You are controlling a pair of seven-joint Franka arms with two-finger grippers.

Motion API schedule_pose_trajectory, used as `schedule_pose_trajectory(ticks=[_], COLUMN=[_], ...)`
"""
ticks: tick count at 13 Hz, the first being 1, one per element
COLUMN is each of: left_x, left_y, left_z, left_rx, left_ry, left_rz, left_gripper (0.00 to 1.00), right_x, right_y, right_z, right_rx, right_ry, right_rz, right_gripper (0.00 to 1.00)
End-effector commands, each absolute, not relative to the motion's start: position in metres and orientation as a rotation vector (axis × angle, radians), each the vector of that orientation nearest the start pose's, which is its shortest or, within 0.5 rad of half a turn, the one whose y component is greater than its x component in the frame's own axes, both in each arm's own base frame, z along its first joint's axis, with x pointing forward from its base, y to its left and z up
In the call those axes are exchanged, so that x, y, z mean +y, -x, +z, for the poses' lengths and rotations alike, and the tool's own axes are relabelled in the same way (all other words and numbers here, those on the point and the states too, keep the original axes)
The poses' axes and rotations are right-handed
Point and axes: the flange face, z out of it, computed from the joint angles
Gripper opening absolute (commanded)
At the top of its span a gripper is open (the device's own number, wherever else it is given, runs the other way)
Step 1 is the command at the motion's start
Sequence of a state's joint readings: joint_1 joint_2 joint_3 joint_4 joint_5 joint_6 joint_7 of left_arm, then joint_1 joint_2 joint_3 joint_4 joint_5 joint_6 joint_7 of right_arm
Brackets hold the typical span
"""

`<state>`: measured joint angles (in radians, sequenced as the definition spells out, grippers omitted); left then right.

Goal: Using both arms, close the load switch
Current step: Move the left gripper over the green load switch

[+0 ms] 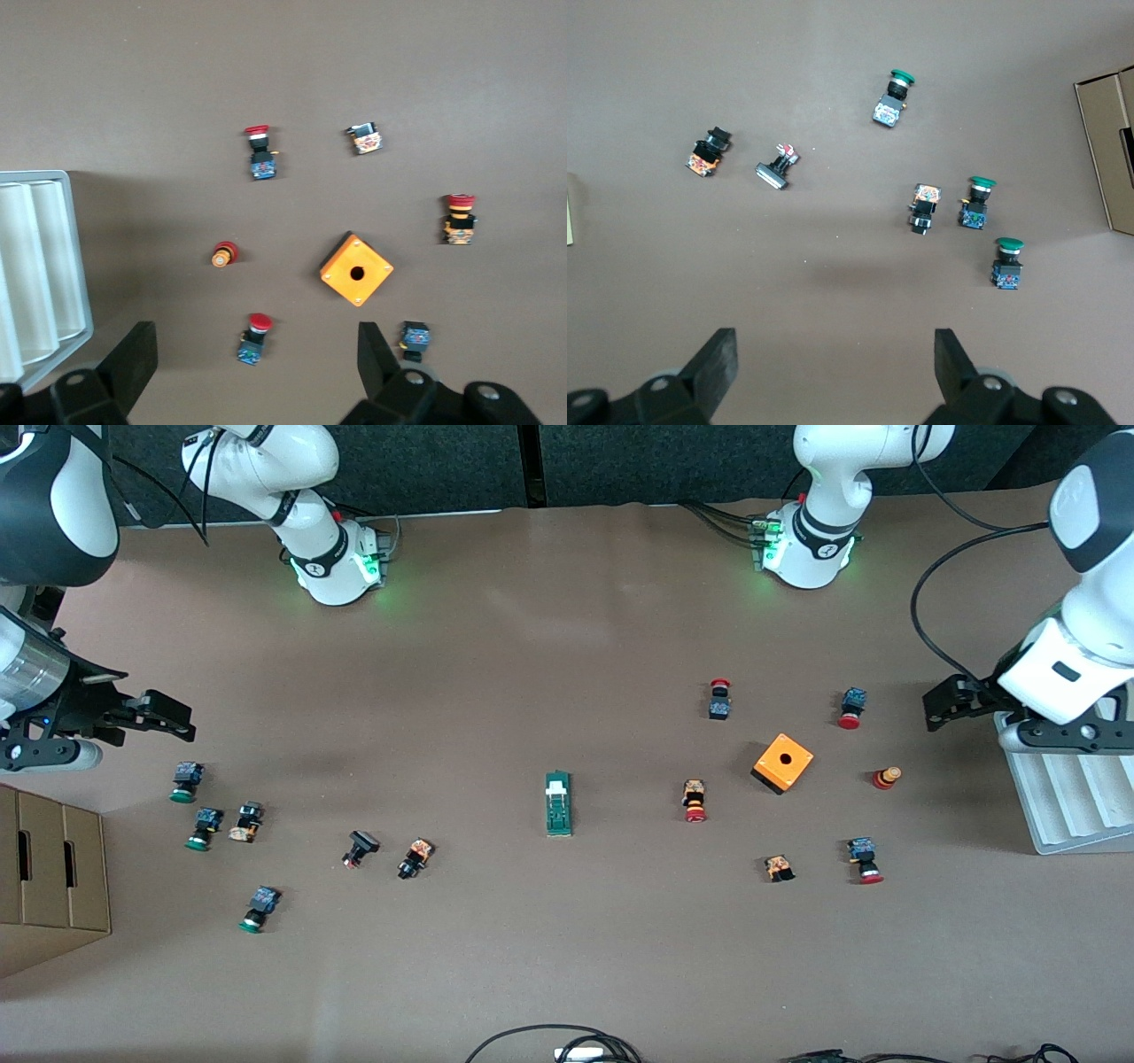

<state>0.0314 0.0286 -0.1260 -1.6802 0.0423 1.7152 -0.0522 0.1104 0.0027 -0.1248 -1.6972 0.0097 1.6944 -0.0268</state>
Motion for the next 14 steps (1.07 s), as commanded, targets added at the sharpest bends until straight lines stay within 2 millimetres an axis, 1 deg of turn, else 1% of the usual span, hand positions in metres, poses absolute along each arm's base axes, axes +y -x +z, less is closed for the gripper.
schedule_pose_trajectory(ticks=[1,2,3,6,9,10,11,13,14], left_x=[-0.080,-0.091,-0.106,-0.168,-0.221,-0.236,-0.246,-0.281,-0.300], left_y=[-0.568,-0.566,-0.564,-0.550,-0.534,-0.531,-0.533,-0.529,-0.523], left_z=[0.579,0.581,0.581,0.583,0.580,0.580,0.579,0.569,0.566], left_rx=[0.019,0.014,0.005,-0.083,-0.104,-0.142,-0.193,-0.305,-0.344], left_ry=[3.110,3.112,3.113,3.122,3.122,3.133,3.154,3.184,3.196], left_rz=[-0.030,-0.035,-0.037,-0.064,-0.081,-0.112,-0.148,-0.179,-0.194], left_gripper=[1.00,1.00,1.00,1.00,1.00,1.00,1.00,1.00,1.00], right_x=[-0.009,-0.009,-0.009,-0.009,-0.009,-0.009,-0.009,-0.008,-0.007], right_y=[-0.564,-0.564,-0.564,-0.564,-0.564,-0.564,-0.564,-0.564,-0.564], right_z=[0.576,0.577,0.576,0.577,0.576,0.576,0.576,0.576,0.576], right_rx=[-0.035,-0.035,-0.035,-0.035,-0.037,-0.035,-0.035,-0.039,-0.039], right_ry=[3.159,3.159,3.159,3.159,3.159,3.159,3.159,3.159,3.159], right_rz=[0.015,0.013,0.015,0.013,0.013,0.013,0.013,0.013,0.013], right_gripper=[1.00,1.00,1.00,1.00,1.00,1.00,1.00,1.00,1.00])
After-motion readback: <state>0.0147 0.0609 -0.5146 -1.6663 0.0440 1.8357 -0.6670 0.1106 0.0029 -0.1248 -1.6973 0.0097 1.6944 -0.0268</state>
